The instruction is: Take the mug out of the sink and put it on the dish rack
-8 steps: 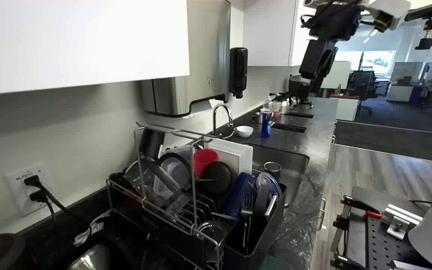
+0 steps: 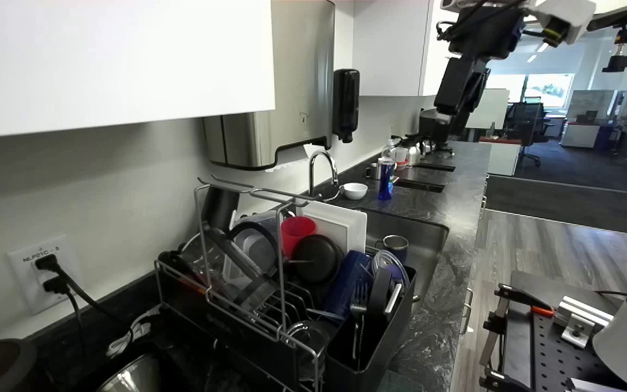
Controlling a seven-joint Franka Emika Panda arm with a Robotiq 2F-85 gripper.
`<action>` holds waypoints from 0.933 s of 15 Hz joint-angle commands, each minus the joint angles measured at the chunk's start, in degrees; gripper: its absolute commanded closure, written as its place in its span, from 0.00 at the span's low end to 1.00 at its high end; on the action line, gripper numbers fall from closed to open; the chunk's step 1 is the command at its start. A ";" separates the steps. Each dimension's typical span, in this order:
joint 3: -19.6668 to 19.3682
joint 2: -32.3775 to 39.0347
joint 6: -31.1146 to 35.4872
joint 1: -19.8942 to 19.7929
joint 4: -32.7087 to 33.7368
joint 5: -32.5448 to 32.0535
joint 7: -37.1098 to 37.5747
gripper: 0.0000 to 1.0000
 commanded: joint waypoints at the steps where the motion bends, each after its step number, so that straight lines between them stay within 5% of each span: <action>1: 0.02 0.02 -0.18 -0.07 0.15 0.01 -0.05 0.00; 7: -2.17 1.17 2.56 -0.63 -0.86 -0.57 -2.78 0.00; 14: -11.45 11.29 10.44 -6.22 0.25 -3.95 -10.93 0.00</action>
